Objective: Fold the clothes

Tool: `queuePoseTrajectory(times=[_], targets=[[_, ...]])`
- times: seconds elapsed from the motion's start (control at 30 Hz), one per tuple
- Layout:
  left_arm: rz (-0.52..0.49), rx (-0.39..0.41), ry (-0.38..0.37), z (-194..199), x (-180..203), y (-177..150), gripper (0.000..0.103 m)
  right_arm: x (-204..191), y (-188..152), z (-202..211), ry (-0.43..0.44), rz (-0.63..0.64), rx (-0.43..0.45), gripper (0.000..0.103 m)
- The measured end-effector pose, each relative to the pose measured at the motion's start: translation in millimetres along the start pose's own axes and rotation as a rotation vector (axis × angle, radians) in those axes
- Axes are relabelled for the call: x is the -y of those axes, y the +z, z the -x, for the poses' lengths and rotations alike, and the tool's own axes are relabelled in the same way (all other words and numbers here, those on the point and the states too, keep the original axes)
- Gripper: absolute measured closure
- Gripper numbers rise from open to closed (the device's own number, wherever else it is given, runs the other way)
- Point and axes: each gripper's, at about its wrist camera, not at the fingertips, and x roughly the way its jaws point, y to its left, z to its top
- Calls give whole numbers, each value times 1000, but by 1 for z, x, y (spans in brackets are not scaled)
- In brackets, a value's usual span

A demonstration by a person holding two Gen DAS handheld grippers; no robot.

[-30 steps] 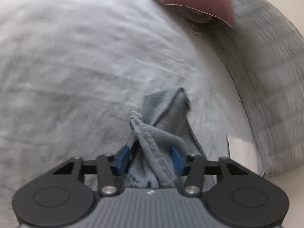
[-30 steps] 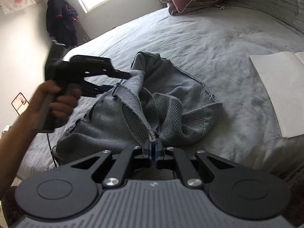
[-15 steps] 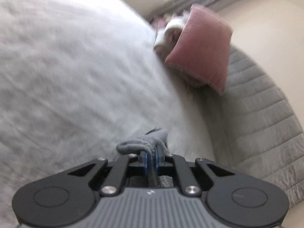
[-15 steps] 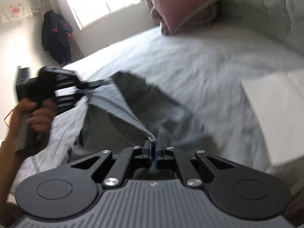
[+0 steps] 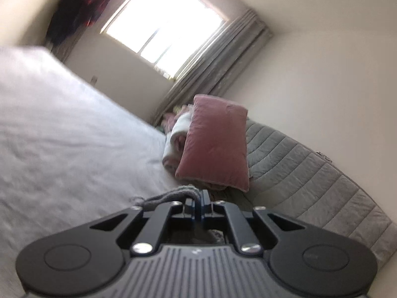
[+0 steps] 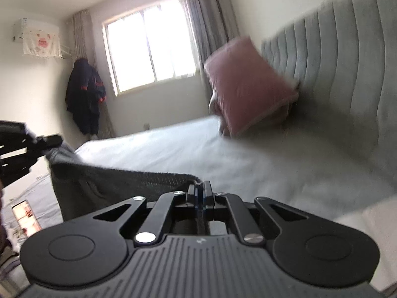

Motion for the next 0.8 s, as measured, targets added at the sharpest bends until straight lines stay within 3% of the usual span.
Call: queuePoseTrajectory(times=[0.13,0.37,0.6,0.8], targets=[[-14,73,-5,28,16,10,99,-7,31,17,-12,24,65,99],[-135,258,-14,75,62,27,99,-27,68,42,-26,113,210,99],[-205,363,-2,102,100,56,99,-45,108,76,-30,151,359,99],[-236,435,12,115,117,69,99,-55,122,83,-41,162,413,99]])
